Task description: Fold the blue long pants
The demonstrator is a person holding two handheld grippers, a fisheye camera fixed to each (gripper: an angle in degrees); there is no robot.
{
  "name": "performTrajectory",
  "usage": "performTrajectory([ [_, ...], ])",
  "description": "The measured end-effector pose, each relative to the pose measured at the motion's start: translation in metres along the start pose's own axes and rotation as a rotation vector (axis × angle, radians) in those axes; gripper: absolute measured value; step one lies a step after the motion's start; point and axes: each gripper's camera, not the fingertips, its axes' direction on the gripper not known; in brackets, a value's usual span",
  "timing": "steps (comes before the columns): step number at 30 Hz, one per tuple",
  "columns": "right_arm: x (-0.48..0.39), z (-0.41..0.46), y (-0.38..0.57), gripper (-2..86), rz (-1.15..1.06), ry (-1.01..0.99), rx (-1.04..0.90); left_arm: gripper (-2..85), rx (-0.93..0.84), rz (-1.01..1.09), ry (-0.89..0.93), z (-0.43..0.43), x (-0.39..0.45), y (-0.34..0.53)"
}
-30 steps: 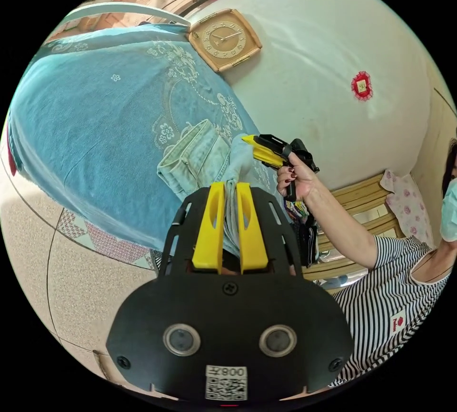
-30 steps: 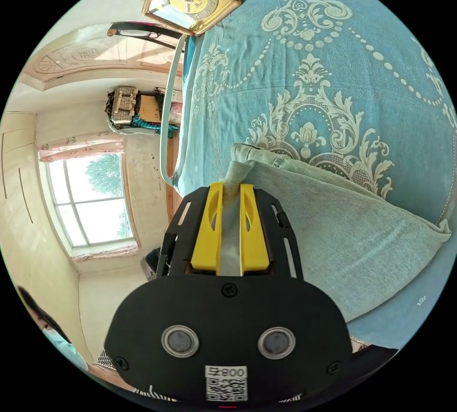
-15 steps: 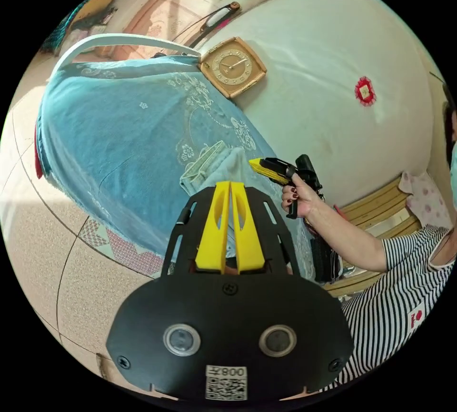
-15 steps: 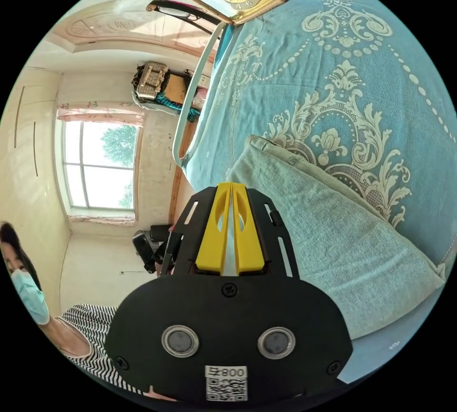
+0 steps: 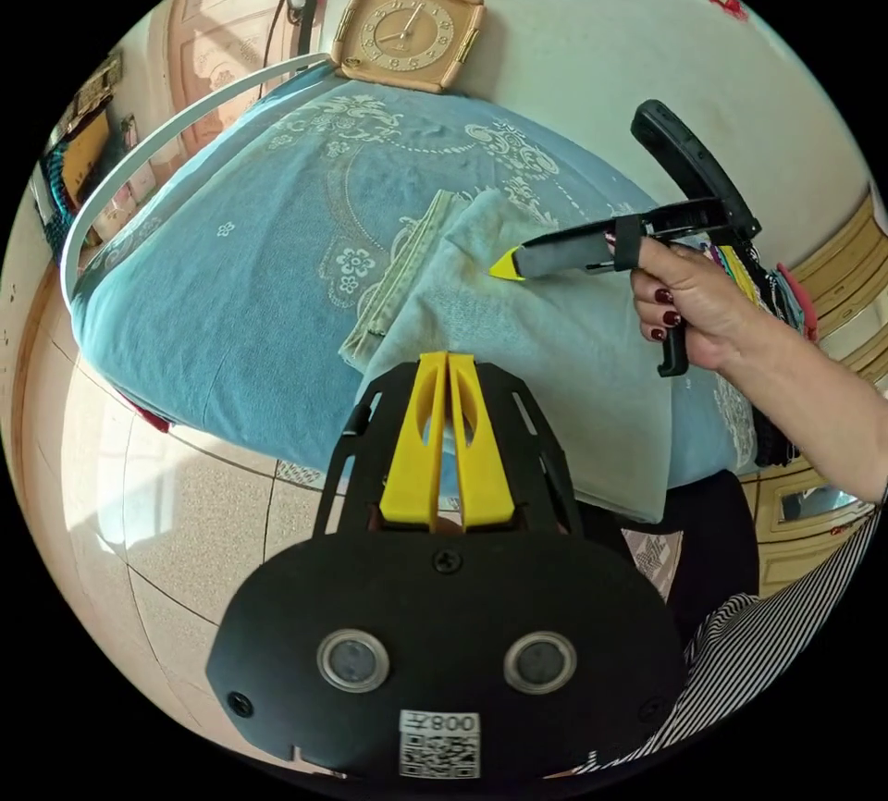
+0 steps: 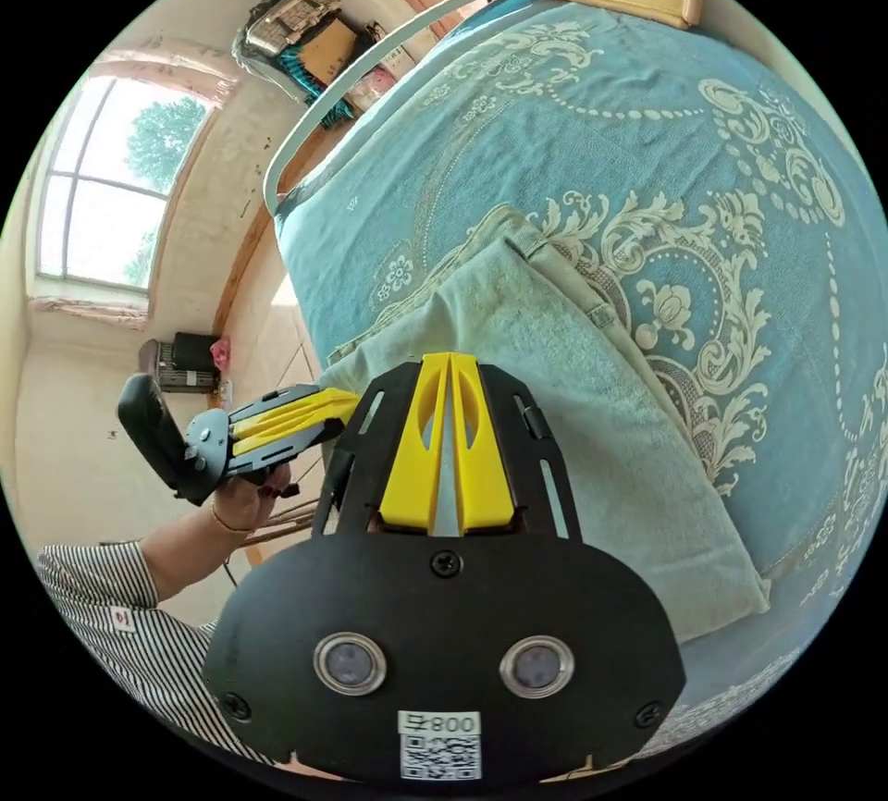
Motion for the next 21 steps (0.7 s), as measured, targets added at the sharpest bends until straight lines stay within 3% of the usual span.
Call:
performTrajectory([
  [2,0.003,-0.026,0.028,0.2,-0.032,-0.043,0.066,0.2,0.050,0.034,-0.008,-0.012,0.016,-0.002],
  [5,0.025,-0.080,0.093,0.1,0.003,0.099,0.190,0.2,0.083,0.094,0.002,-0.017,0.036,-0.007],
  [7,0.066,-0.111,0.146,0.1,0.146,0.196,0.249,0.2,0.060,0.118,-0.015,-0.011,0.046,-0.013],
  [10,0.123,-0.107,0.186,0.1,0.328,0.221,0.160,0.2,0.001,0.116,-0.044,0.010,0.059,-0.026],
  [12,0.142,-0.098,0.199,0.1,0.352,0.130,0.139,0.2,-0.111,0.111,-0.053,0.030,0.063,-0.033],
  [15,0.140,-0.116,0.211,0.1,0.362,0.123,0.159,0.2,-0.101,0.050,-0.028,0.026,0.069,-0.039],
  [18,0.124,-0.155,0.234,0.1,0.319,0.171,0.279,0.2,0.017,0.080,-0.004,0.011,0.086,-0.047],
  [21,0.139,-0.174,0.254,0.1,0.375,0.205,0.309,0.2,0.013,0.124,-0.084,0.023,0.099,-0.068],
])
